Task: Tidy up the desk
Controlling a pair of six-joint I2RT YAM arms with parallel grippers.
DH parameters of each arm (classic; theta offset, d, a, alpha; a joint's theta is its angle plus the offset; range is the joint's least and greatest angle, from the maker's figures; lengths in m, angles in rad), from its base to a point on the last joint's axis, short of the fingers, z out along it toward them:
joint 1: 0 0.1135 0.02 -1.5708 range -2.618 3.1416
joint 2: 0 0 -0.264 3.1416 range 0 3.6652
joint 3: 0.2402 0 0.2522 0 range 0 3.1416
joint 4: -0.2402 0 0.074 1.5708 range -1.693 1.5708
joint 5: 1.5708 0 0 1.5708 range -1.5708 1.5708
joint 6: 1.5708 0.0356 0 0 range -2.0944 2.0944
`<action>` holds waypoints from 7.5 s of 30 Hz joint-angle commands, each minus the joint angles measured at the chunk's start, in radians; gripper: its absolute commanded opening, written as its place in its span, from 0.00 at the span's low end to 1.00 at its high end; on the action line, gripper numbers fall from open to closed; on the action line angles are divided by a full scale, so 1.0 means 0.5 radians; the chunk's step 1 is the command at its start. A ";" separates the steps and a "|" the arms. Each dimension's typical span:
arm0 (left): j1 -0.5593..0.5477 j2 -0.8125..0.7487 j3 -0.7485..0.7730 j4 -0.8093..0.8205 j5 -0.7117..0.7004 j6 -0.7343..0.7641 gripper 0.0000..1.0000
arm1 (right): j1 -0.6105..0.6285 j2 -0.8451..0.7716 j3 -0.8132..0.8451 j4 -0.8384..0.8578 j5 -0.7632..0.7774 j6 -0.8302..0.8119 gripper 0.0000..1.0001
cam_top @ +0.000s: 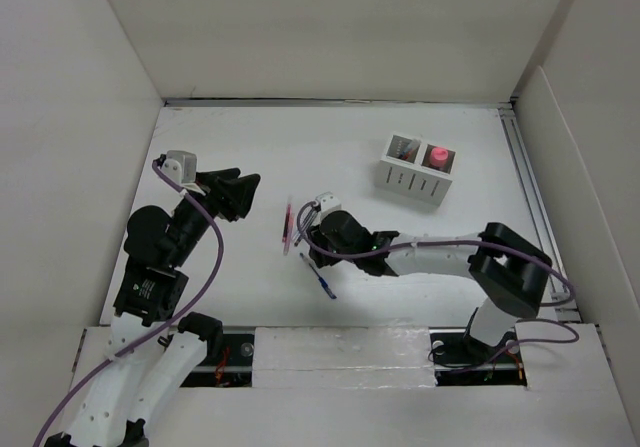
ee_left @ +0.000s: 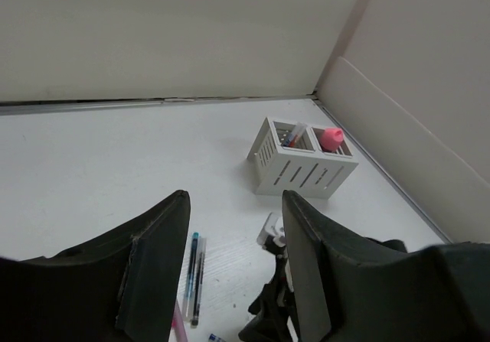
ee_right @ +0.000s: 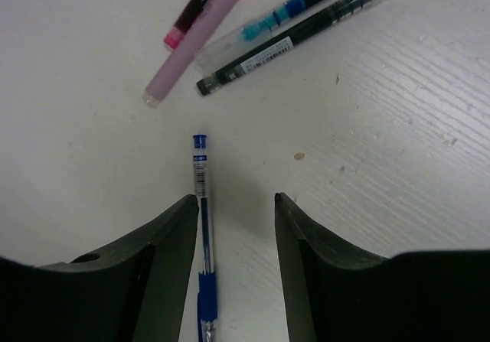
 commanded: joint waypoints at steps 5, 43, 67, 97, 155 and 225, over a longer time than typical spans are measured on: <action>-0.005 -0.034 0.013 0.063 -0.015 0.005 0.50 | 0.076 0.249 0.305 -0.196 0.006 -0.062 0.50; -0.005 -0.178 0.016 0.014 -0.273 -0.053 0.52 | 0.036 0.022 0.278 -0.387 0.423 0.064 0.00; -0.005 -0.200 0.022 0.014 -0.156 -0.044 0.53 | -1.283 0.156 0.958 0.650 1.169 0.012 0.00; -0.005 -0.132 0.025 0.014 -0.128 -0.041 0.53 | -1.149 -0.039 0.606 0.834 1.359 -0.240 0.49; -0.005 -0.151 0.019 0.014 -0.135 -0.035 0.53 | -0.231 0.583 0.619 -0.329 0.562 0.426 0.20; -0.005 -0.139 0.016 0.023 -0.150 -0.020 0.53 | -1.321 0.209 0.849 0.751 1.242 -0.319 0.00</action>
